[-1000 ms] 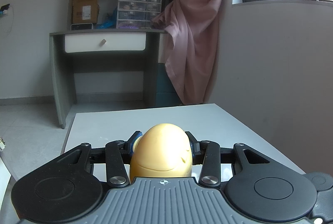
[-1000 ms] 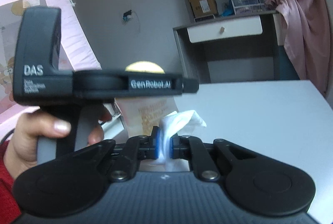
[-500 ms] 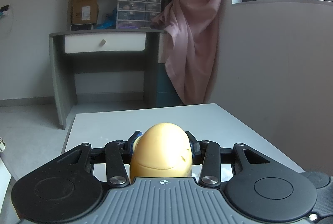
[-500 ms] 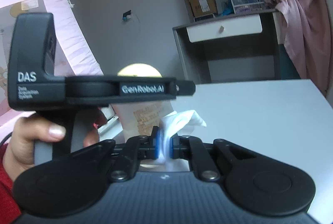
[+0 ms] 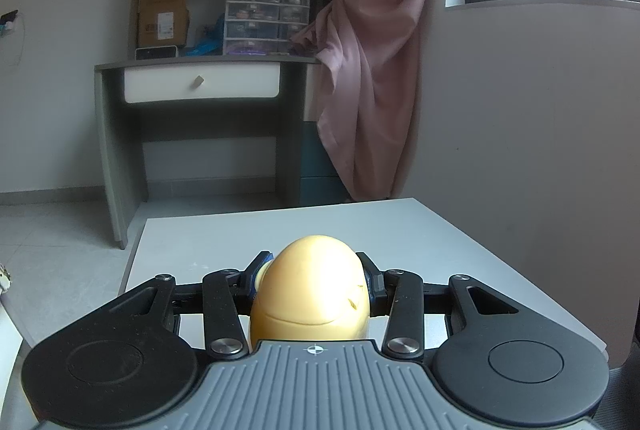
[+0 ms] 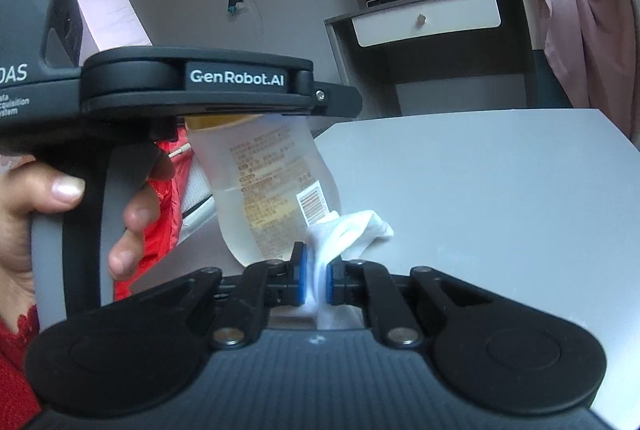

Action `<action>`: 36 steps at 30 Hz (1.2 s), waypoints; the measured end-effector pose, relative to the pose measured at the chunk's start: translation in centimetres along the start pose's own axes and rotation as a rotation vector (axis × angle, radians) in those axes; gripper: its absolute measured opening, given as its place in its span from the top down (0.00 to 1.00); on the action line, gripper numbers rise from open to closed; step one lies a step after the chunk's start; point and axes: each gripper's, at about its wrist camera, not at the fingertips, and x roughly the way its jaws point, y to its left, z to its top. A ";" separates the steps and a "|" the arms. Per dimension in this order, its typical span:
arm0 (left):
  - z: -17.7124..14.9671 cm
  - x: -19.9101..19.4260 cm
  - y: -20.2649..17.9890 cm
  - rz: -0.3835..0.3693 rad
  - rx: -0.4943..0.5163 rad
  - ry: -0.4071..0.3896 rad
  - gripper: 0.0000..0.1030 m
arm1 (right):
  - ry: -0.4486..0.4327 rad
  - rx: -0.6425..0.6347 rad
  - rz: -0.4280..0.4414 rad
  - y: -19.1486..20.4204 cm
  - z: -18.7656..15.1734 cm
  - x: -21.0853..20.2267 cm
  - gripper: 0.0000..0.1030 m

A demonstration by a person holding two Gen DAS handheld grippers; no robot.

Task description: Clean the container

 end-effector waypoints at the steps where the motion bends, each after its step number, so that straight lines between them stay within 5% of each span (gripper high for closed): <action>1: 0.0 0.0 0.0 0.000 0.001 0.000 0.58 | -0.002 0.000 -0.003 0.0 0.1 0.0 0.91; 20: -0.1 -0.2 -0.4 -0.002 0.004 0.003 0.58 | -0.106 -0.060 0.011 0.8 2.5 -2.0 0.91; 36: -0.4 -0.5 -0.9 -0.002 0.006 0.002 0.58 | -0.009 -0.022 0.001 -0.4 0.6 -0.1 0.91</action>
